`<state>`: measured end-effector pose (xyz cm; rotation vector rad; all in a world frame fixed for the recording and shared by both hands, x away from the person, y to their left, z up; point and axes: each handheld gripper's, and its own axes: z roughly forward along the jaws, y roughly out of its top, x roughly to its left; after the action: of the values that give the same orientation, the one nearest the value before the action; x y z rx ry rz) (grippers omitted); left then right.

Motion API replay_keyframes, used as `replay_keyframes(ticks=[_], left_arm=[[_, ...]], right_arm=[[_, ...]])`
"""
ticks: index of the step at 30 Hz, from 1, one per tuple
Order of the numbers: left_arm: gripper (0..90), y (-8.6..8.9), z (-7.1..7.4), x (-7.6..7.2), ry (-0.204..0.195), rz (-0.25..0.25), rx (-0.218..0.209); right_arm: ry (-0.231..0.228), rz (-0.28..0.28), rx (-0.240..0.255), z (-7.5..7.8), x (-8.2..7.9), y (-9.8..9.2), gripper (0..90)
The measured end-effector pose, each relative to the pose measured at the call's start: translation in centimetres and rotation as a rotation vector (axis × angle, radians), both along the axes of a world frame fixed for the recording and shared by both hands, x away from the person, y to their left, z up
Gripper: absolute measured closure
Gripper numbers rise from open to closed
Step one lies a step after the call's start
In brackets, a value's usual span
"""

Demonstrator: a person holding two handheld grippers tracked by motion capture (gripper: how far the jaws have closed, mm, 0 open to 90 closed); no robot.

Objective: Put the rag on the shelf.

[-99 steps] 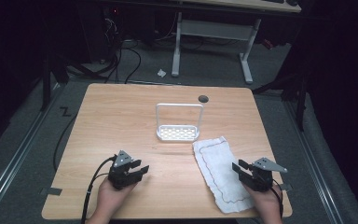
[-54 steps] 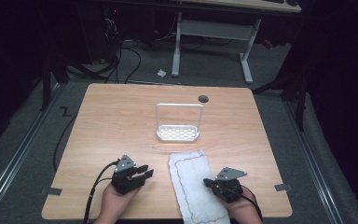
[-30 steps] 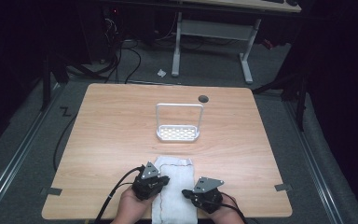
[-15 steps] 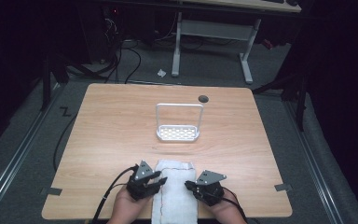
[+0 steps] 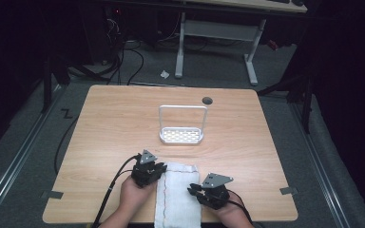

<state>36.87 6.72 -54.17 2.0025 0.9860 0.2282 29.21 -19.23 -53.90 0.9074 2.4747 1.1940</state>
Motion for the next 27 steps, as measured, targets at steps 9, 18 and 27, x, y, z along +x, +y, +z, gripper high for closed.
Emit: replay_keyframes(ticks=[9, 18, 27], left_arm=[[83.4, 0.6, -0.1, -1.3, 0.01, -0.02, -0.011], [83.2, 0.6, -0.1, -1.2, 0.015, -0.017, -0.016], [82.6, 0.5, -0.1, -1.3, 0.013, -0.009, -0.015]], right_arm=[[-0.045, -0.225, 0.022, 2.8, 3.3, 0.0, 67.3], [-0.085, -0.355, -0.001, 1.0, 3.4, -0.4, 61.9], [0.014, -0.328, 0.01, 0.0, 4.2, 0.8, 76.9]])
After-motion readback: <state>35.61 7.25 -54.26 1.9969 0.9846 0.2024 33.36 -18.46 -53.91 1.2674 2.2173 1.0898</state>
